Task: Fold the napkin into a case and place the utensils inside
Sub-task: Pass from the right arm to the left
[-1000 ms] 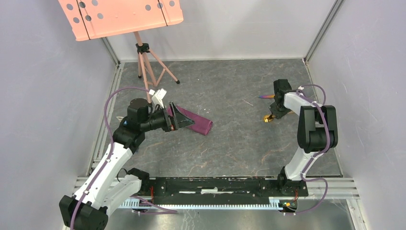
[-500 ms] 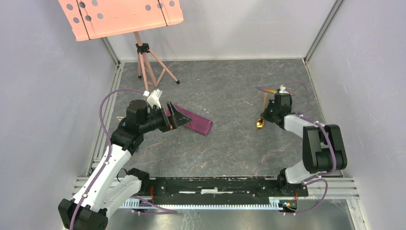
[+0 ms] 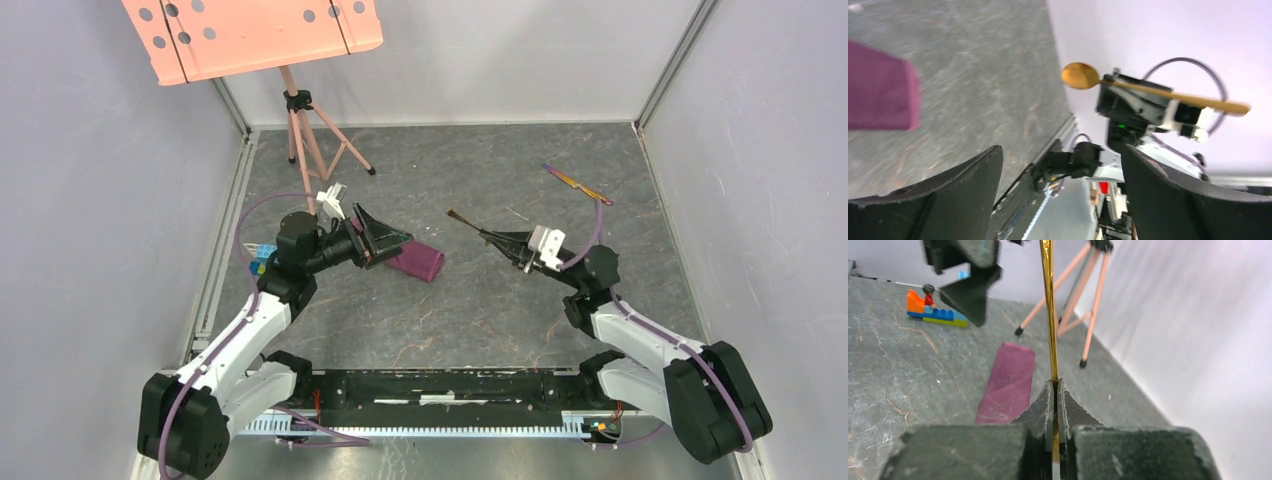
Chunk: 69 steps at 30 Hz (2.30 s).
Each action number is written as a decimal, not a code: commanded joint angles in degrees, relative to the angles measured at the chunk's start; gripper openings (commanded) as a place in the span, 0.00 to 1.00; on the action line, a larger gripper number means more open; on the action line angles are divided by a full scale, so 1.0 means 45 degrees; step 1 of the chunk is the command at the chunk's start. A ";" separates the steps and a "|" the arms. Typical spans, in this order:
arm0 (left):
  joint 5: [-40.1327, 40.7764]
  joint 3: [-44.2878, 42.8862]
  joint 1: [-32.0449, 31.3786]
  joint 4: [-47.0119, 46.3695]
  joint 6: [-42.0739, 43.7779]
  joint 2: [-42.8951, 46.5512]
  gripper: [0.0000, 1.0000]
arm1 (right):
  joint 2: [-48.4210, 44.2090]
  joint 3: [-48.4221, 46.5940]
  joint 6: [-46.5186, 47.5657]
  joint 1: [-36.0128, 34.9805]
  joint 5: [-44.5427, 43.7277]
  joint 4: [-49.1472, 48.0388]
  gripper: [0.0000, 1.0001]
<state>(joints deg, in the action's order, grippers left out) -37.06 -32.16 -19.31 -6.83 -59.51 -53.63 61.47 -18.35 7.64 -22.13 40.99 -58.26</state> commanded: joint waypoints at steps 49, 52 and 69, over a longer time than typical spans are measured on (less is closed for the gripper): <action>-0.6472 -0.4248 -0.3872 0.2830 0.3499 -0.3883 0.63 | -0.3300 -0.2075 1.8551 -0.4945 0.2394 0.9871 0.00; -0.6463 -0.4181 -0.4128 0.2395 0.3116 -0.4089 0.53 | -0.3271 -0.2114 1.8596 -0.4943 0.2393 0.9912 0.00; -0.4720 -0.4894 -0.4158 0.4369 0.3972 -0.4378 0.02 | -0.3074 -0.2116 1.7844 -0.5060 0.1892 0.9841 0.20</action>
<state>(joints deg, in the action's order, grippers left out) -63.22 -50.81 -37.78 8.19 -45.01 -74.35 47.48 -25.50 90.41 -44.45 50.37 -13.15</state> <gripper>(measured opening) 0.051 0.048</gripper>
